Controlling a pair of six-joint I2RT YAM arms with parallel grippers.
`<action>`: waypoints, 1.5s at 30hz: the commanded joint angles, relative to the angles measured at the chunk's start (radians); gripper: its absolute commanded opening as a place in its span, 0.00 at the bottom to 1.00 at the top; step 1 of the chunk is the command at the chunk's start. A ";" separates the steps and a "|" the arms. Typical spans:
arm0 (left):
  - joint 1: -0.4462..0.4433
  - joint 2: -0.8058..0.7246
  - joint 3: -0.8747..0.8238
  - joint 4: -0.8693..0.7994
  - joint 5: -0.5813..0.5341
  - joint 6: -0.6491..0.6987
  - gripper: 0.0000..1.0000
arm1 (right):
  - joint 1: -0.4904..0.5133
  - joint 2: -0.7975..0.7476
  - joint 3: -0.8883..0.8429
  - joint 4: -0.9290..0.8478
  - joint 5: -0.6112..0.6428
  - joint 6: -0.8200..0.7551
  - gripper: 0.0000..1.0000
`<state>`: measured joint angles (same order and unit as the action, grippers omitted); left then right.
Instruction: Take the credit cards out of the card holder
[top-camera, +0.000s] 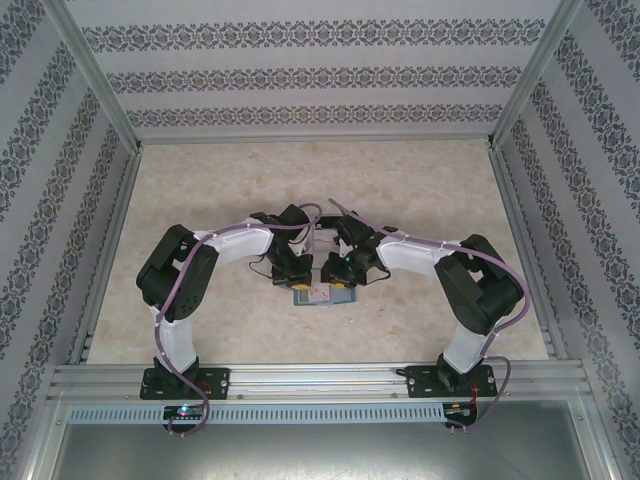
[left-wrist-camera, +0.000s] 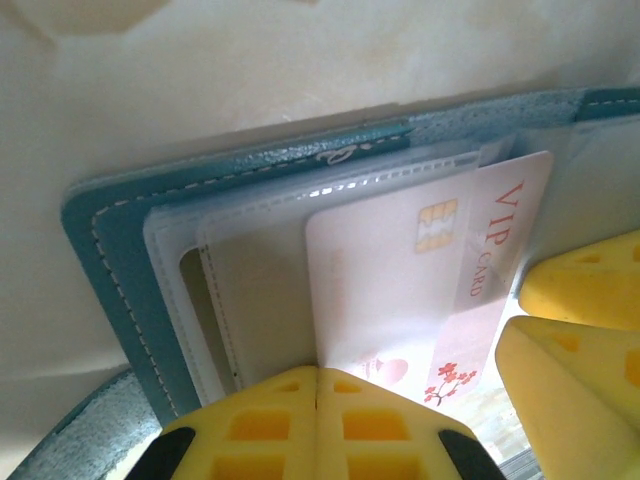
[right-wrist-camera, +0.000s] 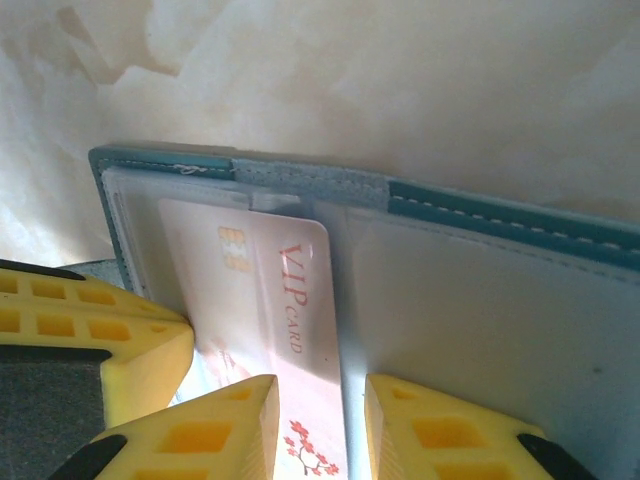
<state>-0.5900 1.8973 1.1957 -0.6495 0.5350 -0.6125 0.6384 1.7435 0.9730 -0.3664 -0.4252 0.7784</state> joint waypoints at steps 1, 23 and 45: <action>-0.011 0.038 -0.005 -0.050 -0.041 0.013 0.00 | -0.003 0.020 0.022 -0.030 0.027 -0.028 0.29; -0.011 0.057 0.002 -0.070 -0.052 0.019 0.00 | -0.013 0.015 -0.033 0.128 -0.102 0.008 0.24; -0.013 0.065 0.013 -0.074 -0.048 0.026 0.00 | -0.017 -0.029 -0.025 0.102 -0.076 0.009 0.12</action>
<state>-0.5900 1.9141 1.2179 -0.6739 0.5388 -0.6079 0.6300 1.7378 0.9440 -0.2428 -0.5240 0.7937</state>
